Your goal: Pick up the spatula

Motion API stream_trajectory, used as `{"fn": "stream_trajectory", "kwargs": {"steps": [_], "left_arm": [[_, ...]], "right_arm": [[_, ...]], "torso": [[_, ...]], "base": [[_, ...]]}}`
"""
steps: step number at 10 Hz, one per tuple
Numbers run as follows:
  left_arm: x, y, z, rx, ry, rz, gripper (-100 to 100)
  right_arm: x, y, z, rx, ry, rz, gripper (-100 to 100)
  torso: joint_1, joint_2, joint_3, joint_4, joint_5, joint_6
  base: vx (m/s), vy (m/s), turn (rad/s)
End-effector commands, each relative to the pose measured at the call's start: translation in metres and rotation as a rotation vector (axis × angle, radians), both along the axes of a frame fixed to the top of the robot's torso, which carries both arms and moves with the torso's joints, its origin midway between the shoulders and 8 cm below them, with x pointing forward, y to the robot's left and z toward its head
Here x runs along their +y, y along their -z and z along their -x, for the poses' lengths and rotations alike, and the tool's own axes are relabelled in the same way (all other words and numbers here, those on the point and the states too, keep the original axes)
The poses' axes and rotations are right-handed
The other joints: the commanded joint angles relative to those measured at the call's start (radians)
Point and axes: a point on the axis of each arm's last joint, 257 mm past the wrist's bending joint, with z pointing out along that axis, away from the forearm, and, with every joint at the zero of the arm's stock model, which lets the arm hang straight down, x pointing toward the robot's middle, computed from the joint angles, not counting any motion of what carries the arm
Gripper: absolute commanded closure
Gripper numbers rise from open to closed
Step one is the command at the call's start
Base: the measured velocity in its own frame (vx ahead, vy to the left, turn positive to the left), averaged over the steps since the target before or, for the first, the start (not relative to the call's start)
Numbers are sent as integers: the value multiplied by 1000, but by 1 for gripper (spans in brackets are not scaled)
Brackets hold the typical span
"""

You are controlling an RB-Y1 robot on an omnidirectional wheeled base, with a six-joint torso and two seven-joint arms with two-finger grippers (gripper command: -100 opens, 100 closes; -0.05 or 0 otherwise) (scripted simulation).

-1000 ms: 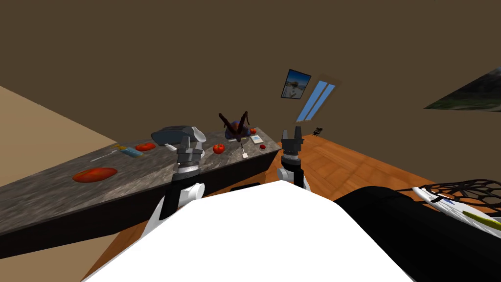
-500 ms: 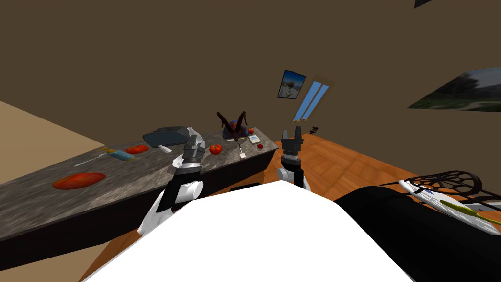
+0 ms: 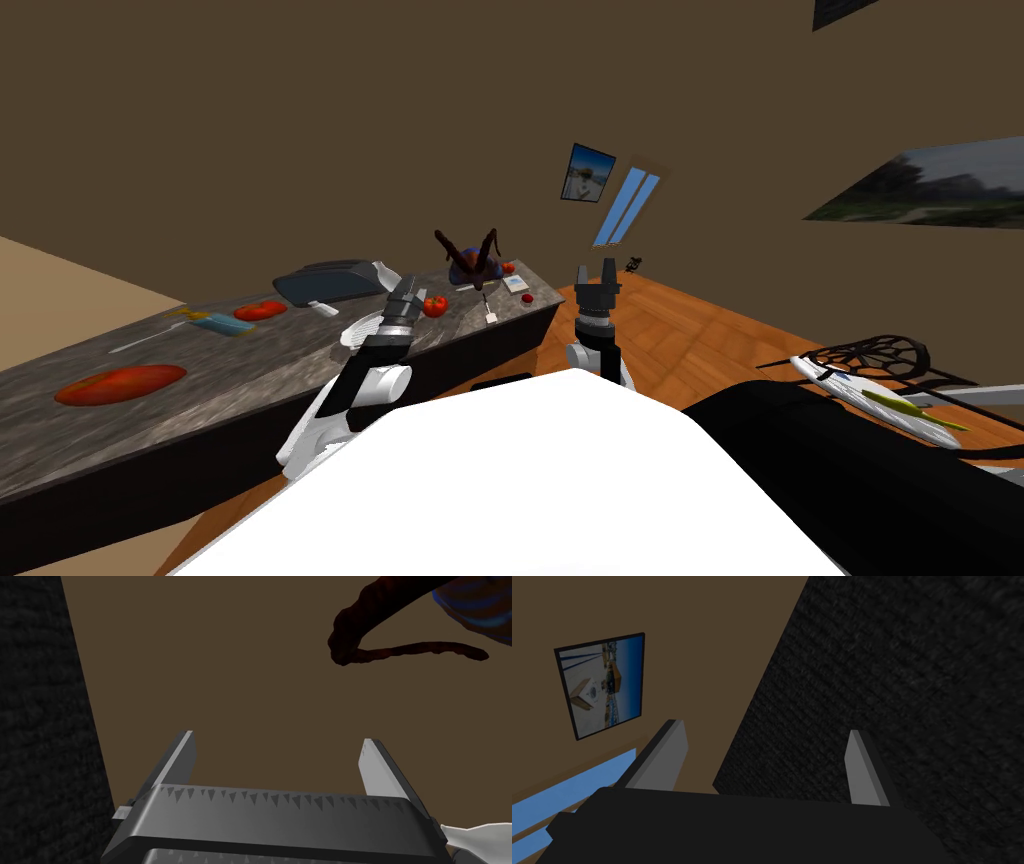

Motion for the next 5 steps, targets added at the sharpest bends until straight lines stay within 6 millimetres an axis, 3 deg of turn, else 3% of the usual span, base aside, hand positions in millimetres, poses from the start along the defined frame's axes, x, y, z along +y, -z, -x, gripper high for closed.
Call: {"fn": "stream_trajectory", "kwargs": {"steps": [1,5], "left_arm": [[-1,7,-5,36,4,-15,-100],[-5,26,-21,137,27,-75,-100]], "right_arm": [[0,0,0,0,0,0,0],[0,0,0,0,0,0,0]], "torso": [[0,0,0,0,0,0],[0,0,0,0,0,0]], "base": [[-6,-27,-59],[-5,-31,-78]]}}
